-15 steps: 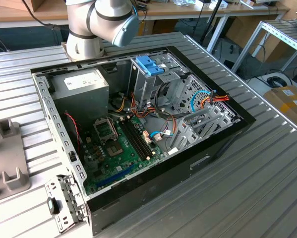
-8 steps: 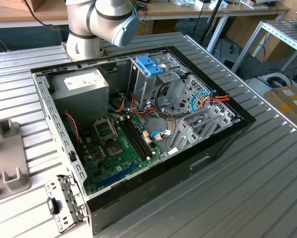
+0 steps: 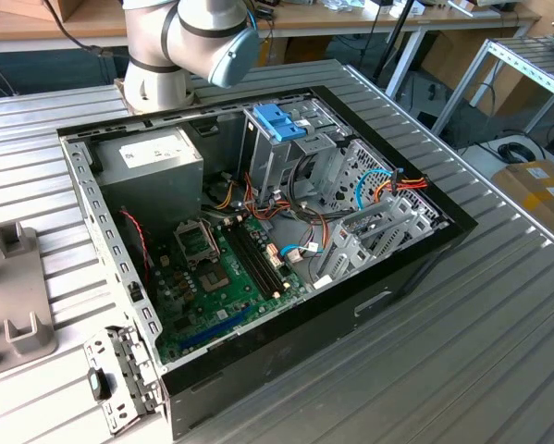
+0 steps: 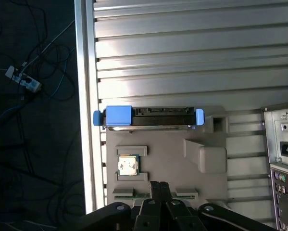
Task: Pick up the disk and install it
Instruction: 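Pick up the disk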
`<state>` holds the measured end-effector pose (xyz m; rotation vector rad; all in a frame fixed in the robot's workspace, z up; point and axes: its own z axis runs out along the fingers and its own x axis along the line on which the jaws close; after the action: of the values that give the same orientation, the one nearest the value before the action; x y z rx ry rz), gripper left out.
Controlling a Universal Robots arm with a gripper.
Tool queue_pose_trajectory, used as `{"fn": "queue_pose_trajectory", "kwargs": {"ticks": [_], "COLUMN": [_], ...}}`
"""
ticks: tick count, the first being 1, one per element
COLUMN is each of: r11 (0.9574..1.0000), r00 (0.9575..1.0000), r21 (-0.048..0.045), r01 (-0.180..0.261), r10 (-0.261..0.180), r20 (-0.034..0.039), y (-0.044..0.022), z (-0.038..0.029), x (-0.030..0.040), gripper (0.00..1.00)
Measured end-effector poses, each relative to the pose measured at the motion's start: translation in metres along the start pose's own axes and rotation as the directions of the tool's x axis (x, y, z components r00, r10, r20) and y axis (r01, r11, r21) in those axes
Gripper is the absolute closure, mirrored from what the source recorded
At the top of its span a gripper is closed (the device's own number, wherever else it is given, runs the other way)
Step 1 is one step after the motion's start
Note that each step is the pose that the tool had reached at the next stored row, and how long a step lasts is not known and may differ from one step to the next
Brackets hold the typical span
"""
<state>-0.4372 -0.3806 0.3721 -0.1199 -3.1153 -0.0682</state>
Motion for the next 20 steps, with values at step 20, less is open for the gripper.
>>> {"fn": "queue_pose_trajectory", "kwargs": {"ticks": [20], "r11": [0.9925], "r00": [0.9925], "r21": [0.0027], "r01": [0.122], "r10": [-0.122], "r20": [-0.0054], "y": [0.0013], "z": [0.0000], "x": [-0.0001], "gripper": [0.90]}}
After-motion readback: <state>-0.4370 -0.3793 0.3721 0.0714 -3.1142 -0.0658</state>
